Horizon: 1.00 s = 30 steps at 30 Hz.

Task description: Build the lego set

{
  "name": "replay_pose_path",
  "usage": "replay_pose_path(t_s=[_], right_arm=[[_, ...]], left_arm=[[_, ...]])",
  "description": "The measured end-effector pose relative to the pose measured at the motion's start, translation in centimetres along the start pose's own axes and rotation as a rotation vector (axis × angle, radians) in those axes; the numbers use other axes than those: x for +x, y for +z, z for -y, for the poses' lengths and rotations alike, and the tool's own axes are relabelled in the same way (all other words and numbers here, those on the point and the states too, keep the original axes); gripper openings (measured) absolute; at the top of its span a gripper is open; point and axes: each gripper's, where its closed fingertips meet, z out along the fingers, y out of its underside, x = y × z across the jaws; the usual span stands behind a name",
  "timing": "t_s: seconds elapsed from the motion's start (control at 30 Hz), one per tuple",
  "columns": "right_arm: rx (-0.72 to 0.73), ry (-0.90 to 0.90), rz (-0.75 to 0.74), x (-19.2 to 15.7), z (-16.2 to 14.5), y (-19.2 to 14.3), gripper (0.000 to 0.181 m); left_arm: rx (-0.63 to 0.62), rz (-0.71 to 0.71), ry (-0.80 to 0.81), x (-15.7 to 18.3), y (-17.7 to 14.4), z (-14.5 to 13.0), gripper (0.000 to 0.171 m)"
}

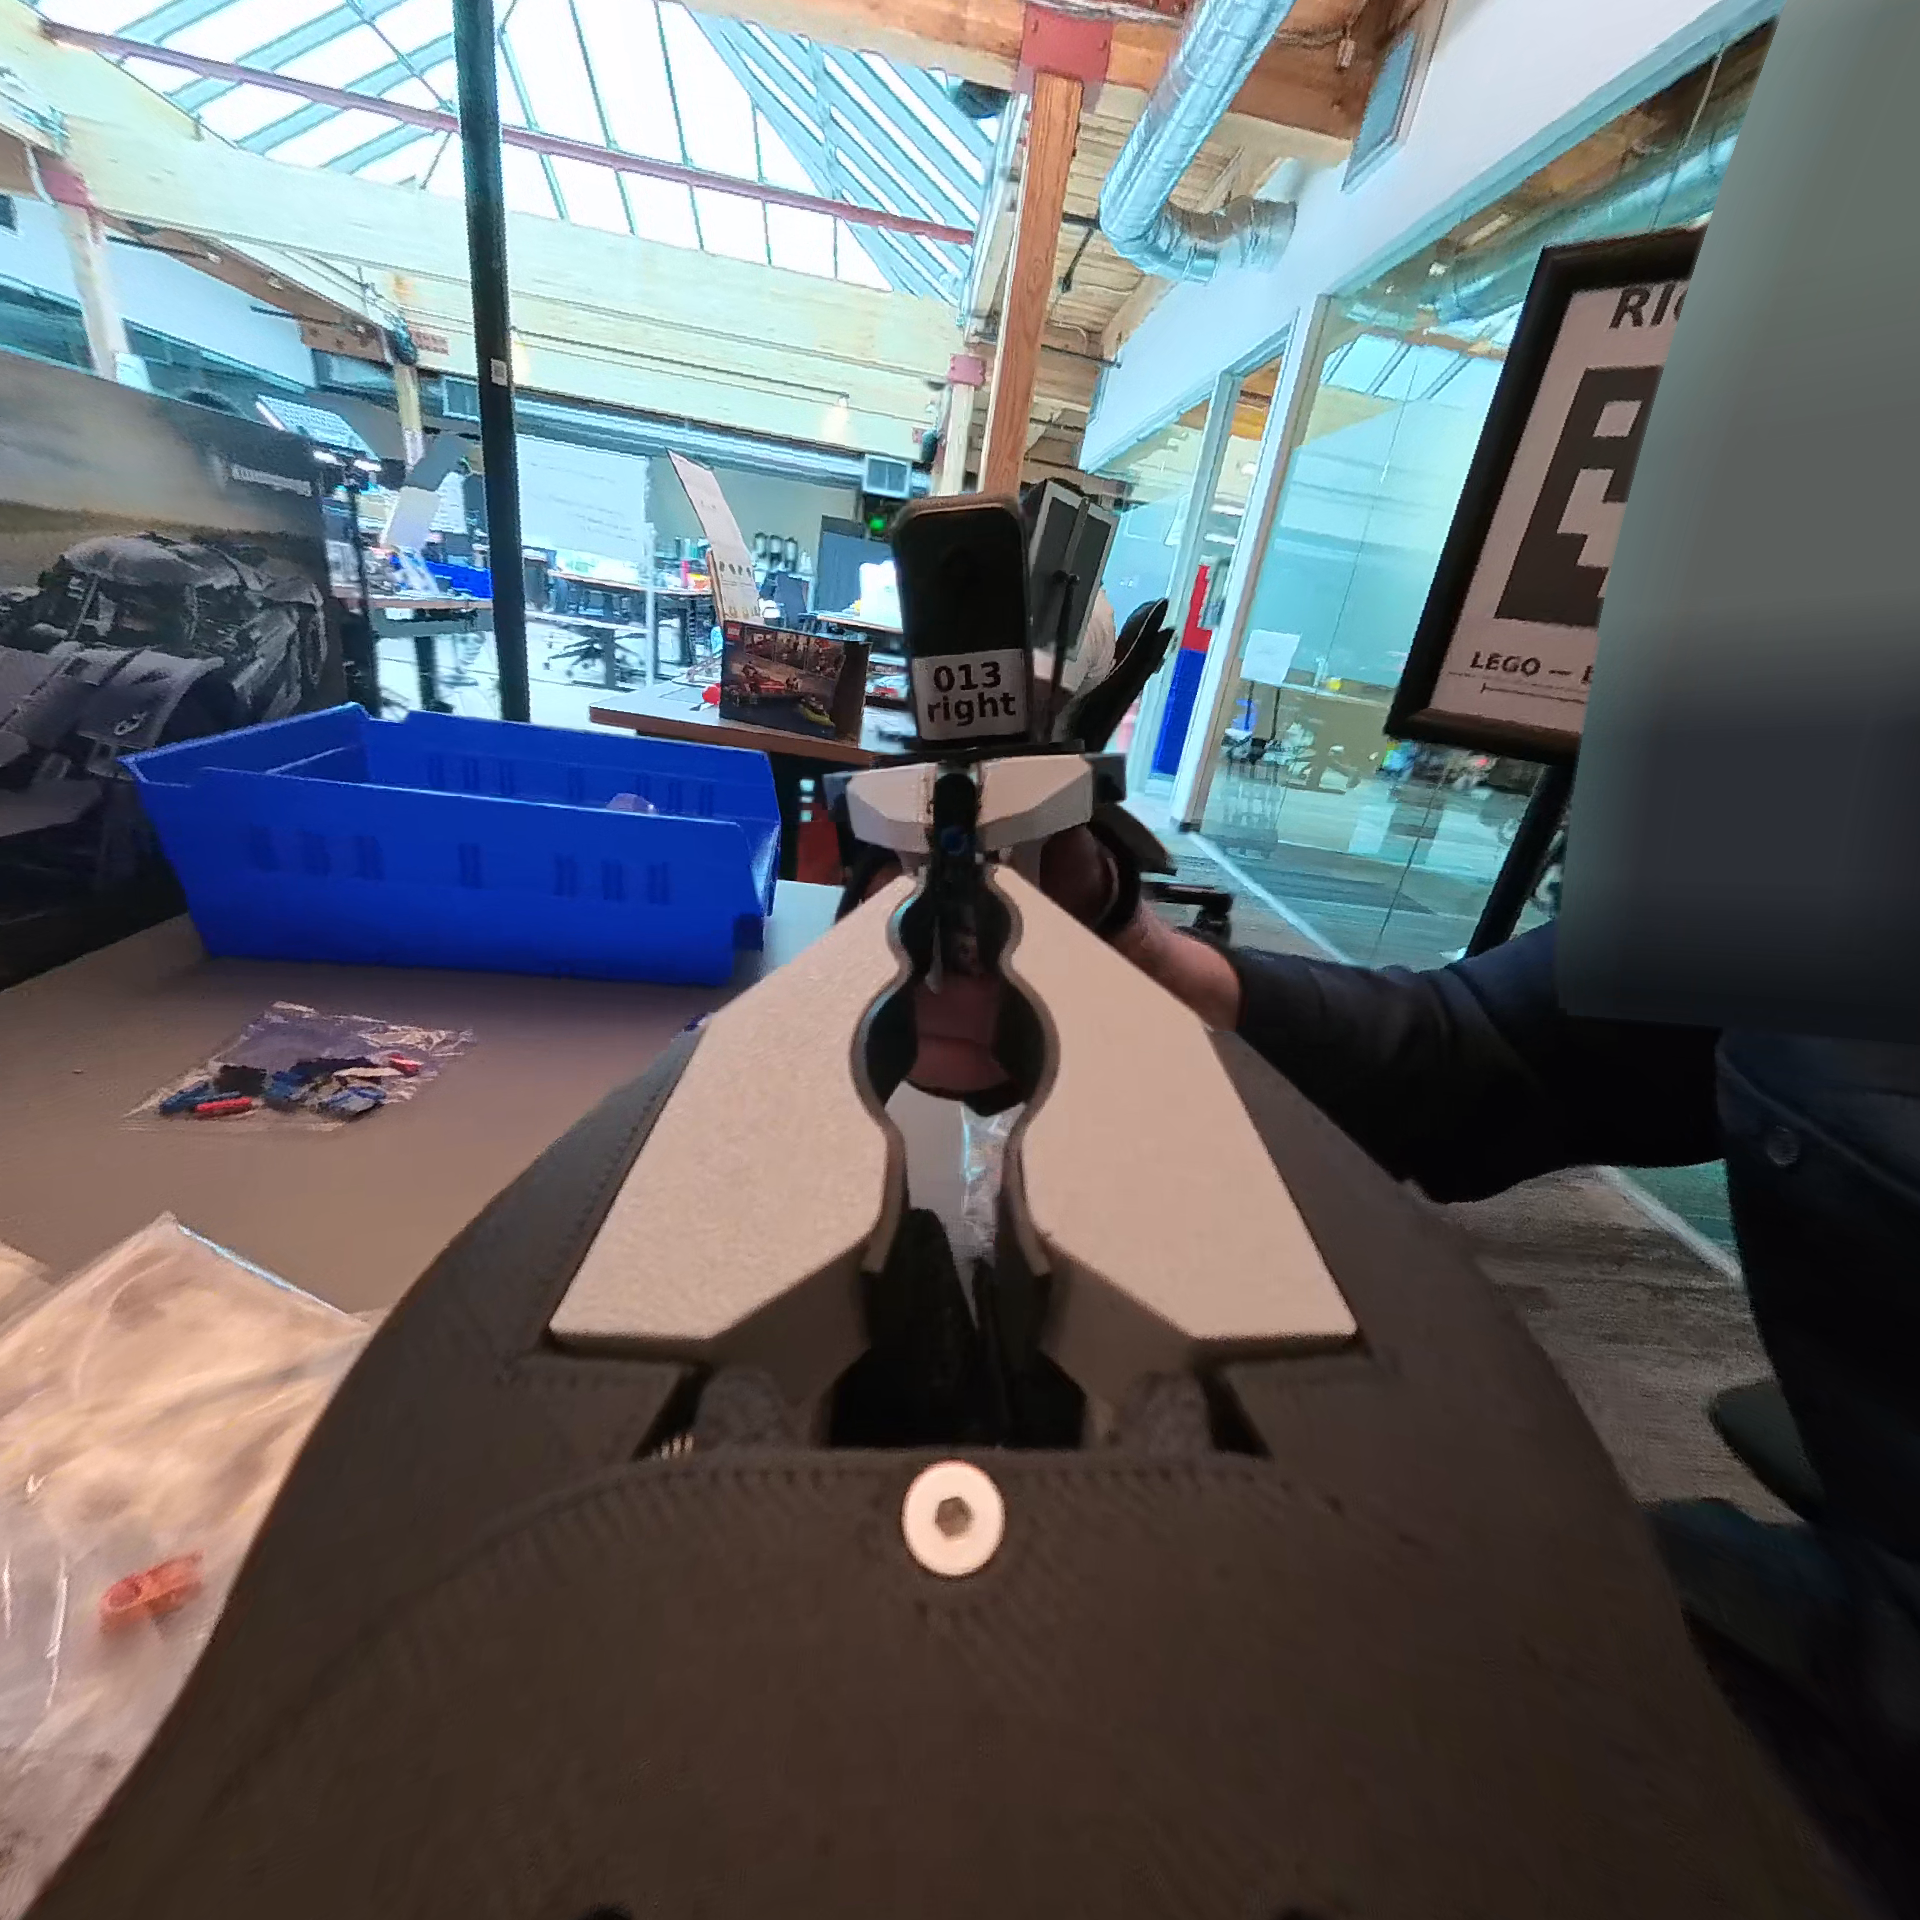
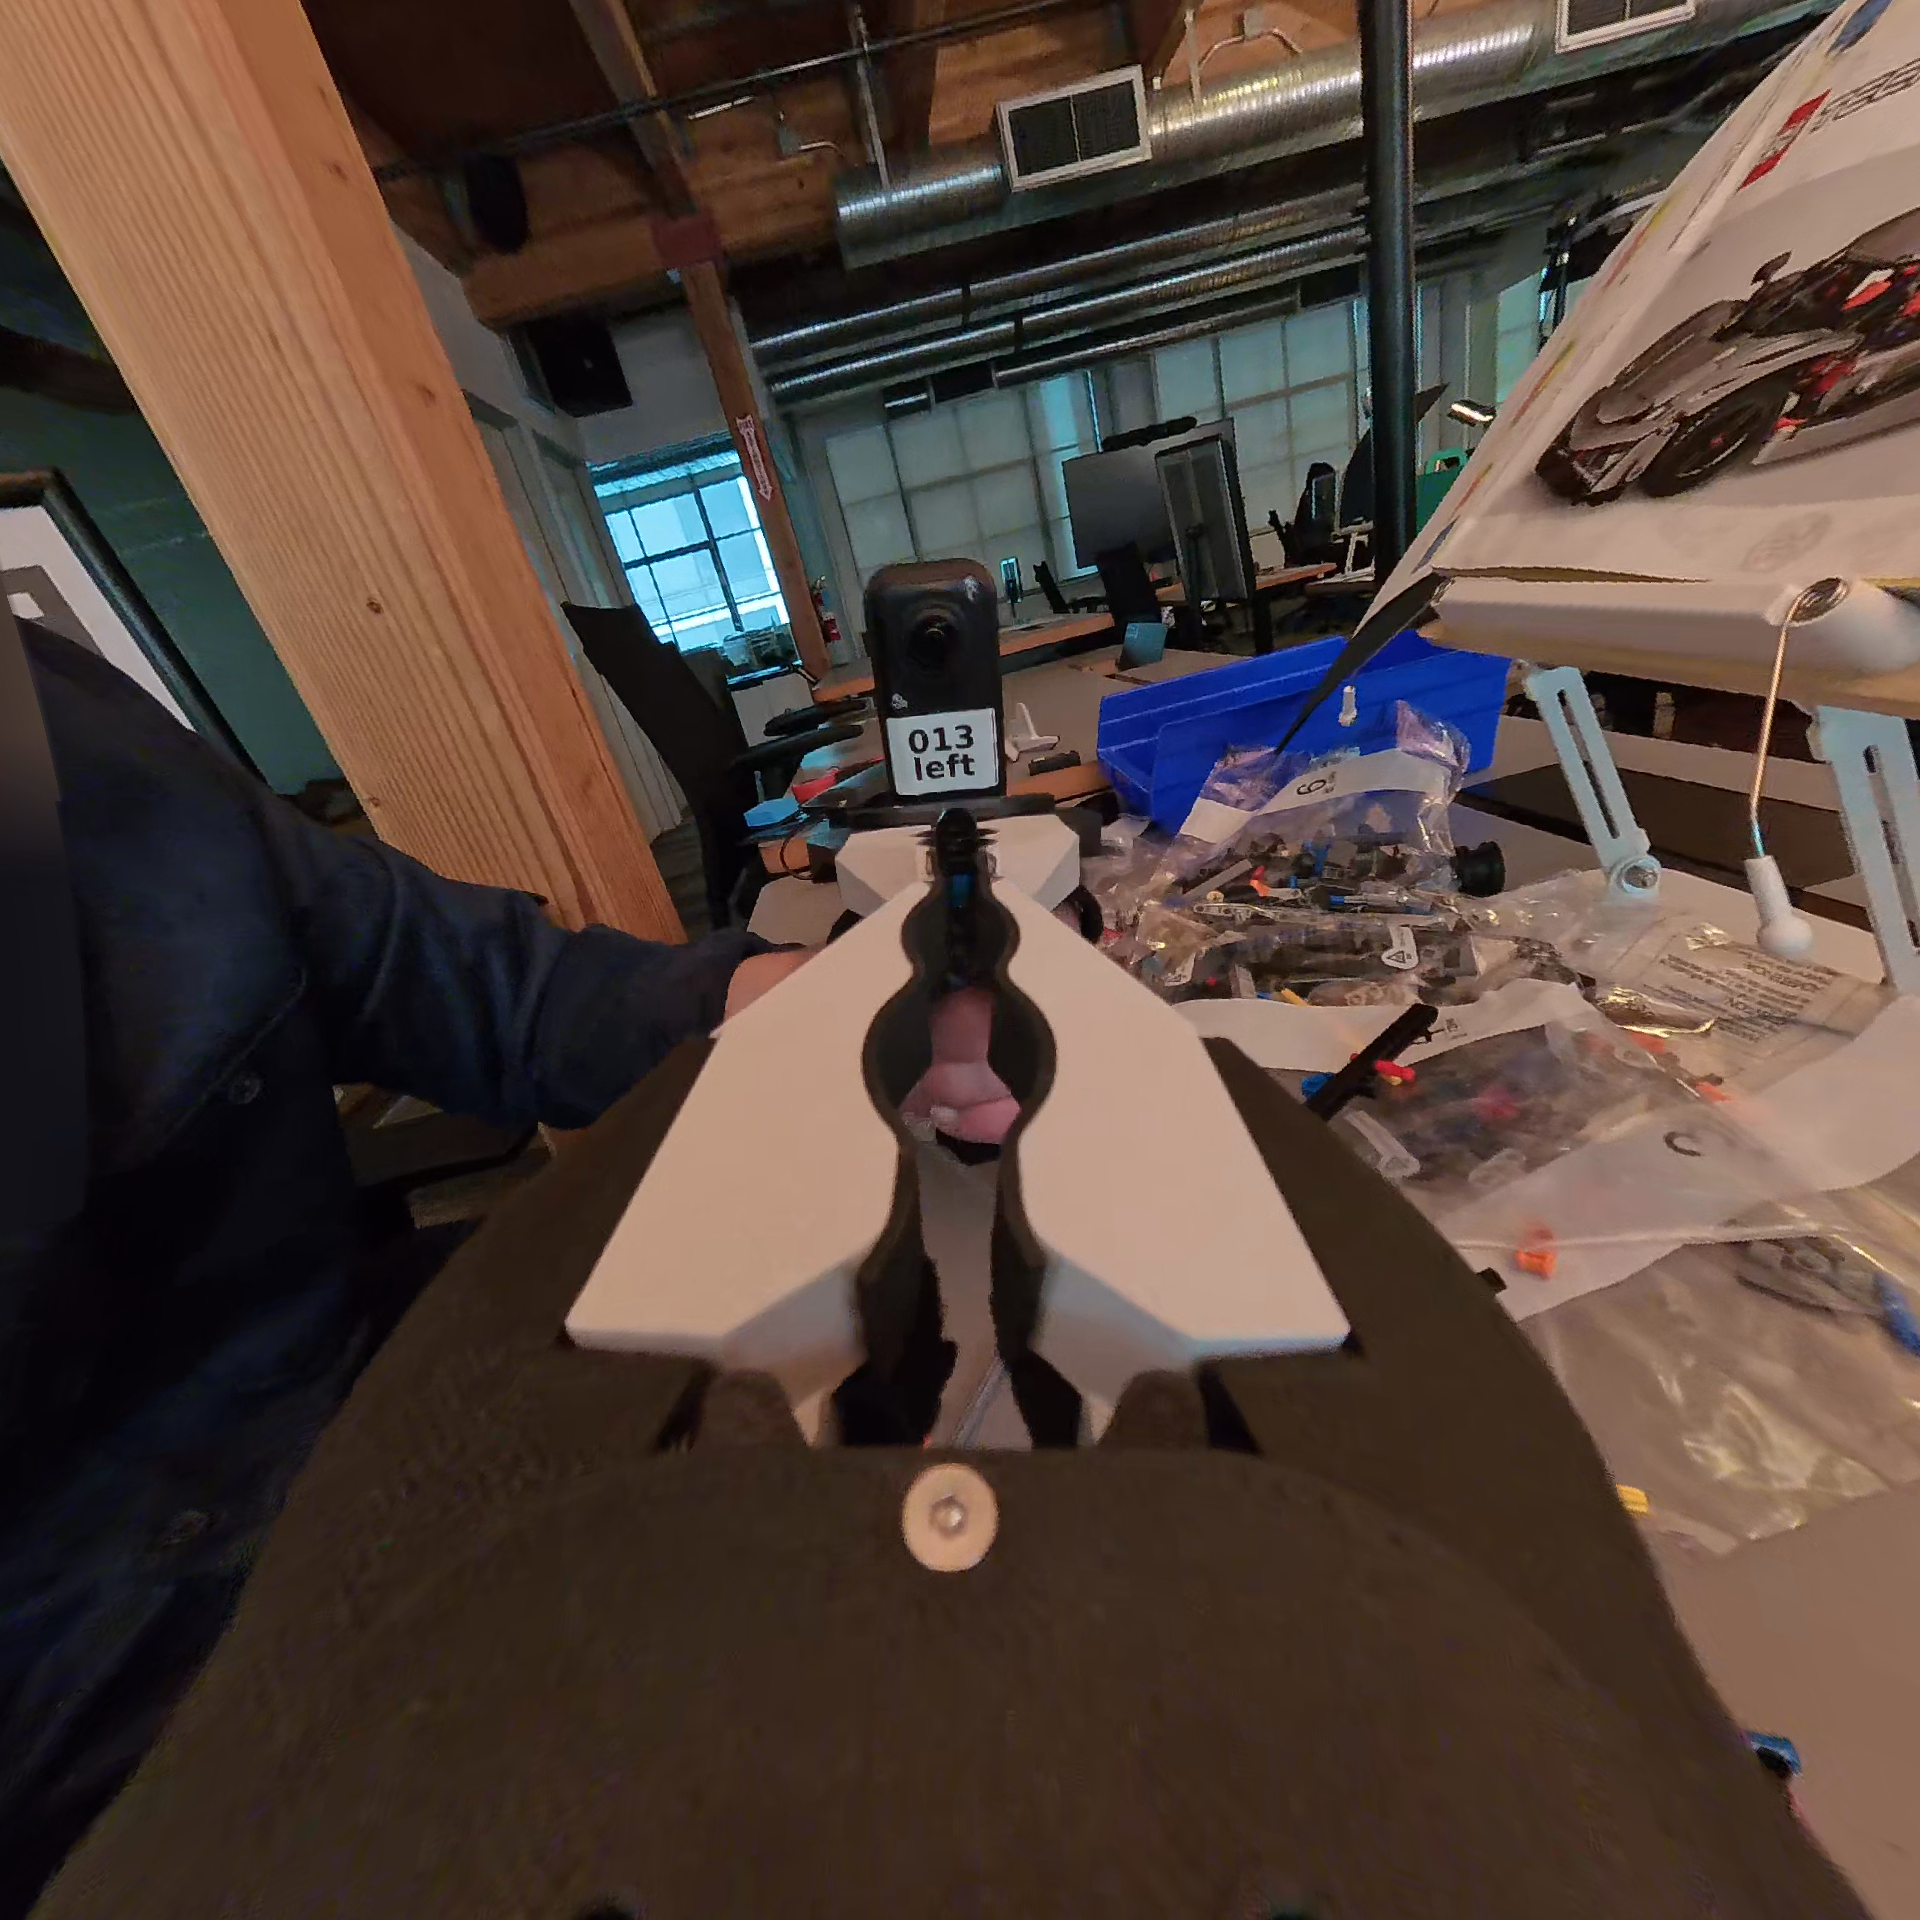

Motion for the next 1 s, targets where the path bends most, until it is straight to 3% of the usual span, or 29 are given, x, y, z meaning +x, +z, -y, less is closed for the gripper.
replay_pose_path(t_s=[0.4,0.7,0.73,0.83,0.9,1.0], right_arm=[[-0.075,-0.044,-0.01,-0.3,-0.8,0.1,0.0],[-0.173,-0.18,-0.081,-0.4,-1.4,-0.1,0.0],[-0.162,-0.182,-0.089,-0.4,-1.1,-0.4,0.0],[-0.027,-0.145,-0.15,0.8,1.8,-3.6,0.001],[-0.075,-0.152,-0.168,1.2,1.0,-3.5,0.001],[-0.206,-0.107,-0.116,1.5,-1.9,-1.9,0.001]], left_arm=[[-0.08,0.032,0.077,0.1,0.2,-0.7,0.012],[-0.174,0.051,0.141,0.4,0.0,-1.3,0.007],[-0.161,0.055,0.14,0.4,-0.2,-1.0,0.007],[0.036,0.106,0.068,-0.9,-3.7,3.8,0.006],[0.005,0.129,0.118,-0.8,-4.3,3.8,0.007],[-0.091,0.039,0.038,-0.2,-2.8,1.4,0.006]])
